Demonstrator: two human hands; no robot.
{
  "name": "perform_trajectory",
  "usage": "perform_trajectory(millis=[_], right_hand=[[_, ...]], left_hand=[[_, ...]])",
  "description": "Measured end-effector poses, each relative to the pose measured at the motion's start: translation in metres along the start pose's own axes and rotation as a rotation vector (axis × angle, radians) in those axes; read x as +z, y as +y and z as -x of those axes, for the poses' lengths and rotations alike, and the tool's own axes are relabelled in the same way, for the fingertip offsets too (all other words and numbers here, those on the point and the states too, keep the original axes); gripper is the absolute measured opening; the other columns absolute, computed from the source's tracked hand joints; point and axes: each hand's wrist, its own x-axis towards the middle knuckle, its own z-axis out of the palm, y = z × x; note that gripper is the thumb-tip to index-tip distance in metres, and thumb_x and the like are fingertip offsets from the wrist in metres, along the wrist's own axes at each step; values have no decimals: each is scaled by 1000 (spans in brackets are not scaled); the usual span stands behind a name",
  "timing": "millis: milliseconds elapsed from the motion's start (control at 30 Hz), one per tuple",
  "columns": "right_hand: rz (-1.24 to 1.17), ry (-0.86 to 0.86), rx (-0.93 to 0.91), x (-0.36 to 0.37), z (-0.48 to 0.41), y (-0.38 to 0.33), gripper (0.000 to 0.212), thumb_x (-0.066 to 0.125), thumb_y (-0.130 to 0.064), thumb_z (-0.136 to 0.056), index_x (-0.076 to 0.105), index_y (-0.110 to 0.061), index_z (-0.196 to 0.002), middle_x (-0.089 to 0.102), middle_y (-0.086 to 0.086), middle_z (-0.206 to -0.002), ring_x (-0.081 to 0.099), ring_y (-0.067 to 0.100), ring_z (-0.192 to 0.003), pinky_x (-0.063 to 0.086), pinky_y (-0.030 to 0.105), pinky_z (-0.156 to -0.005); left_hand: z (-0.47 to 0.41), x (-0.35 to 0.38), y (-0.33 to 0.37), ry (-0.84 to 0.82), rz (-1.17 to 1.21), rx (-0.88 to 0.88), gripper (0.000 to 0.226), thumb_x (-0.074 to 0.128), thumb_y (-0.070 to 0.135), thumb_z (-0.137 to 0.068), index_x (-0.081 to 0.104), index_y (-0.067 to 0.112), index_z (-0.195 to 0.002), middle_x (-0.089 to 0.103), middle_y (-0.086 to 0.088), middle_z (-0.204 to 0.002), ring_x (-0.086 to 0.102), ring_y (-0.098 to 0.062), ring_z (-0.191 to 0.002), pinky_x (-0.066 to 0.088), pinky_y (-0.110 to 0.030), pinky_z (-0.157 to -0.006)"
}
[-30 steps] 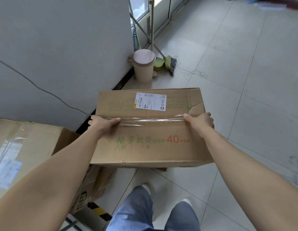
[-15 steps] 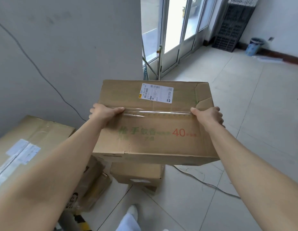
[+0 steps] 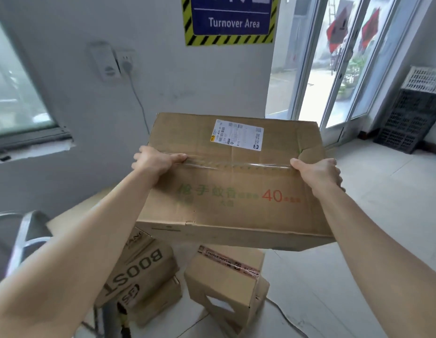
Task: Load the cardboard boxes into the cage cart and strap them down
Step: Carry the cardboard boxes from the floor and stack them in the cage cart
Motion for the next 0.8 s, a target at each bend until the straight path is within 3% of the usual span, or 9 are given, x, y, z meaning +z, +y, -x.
perform_trajectory(millis=[167, 333, 533, 667, 800], right_hand=[[-134, -59, -138, 16, 24, -67, 96, 67, -67, -68, 34, -8, -136, 46, 16, -136, 46, 37, -123, 41, 55, -100], [-198, -163, -283, 45, 80, -141, 102, 66, -71, -63, 34, -8, -136, 46, 16, -138, 46, 39, -124, 42, 55, -99], [-228, -337, -494, 97, 191, -211, 99, 67, -68, -68, 41, -3, -136, 48, 15, -138, 48, 35, -125, 43, 51, -101], [-222, -472, -591, 137, 270, -247, 92, 66, -71, -61, 53, -5, -125, 58, 14, -126, 58, 37, -112, 47, 52, -95], [-250, -619, -700, 176, 351, -272, 80, 71, -58, -73, 49, -2, -126, 57, 15, -128, 54, 36, -117, 45, 46, -99]], left_hand=[[0, -90, -1, 208, 84, 32, 115, 84, 59, -53, 29, 7, -140, 36, -12, -140, 38, -32, -129, 36, -45, -108], [-9, -204, -48, 376, 154, -1, 138, 73, 82, -7, 52, 21, -128, 59, -1, -122, 58, -26, -108, 50, -43, -93], [28, -334, -125, 617, 179, -90, 138, 77, 79, -5, 48, 18, -125, 58, -6, -121, 59, -26, -106, 52, -45, -90], [60, -410, -190, 734, 224, -169, 132, 77, 77, 2, 54, 18, -115, 64, -4, -110, 65, -25, -95, 56, -43, -82], [103, -464, -251, 856, 199, -266, 128, 76, 78, -3, 59, 17, -114, 64, -4, -110, 64, -25, -97, 54, -41, -86]])
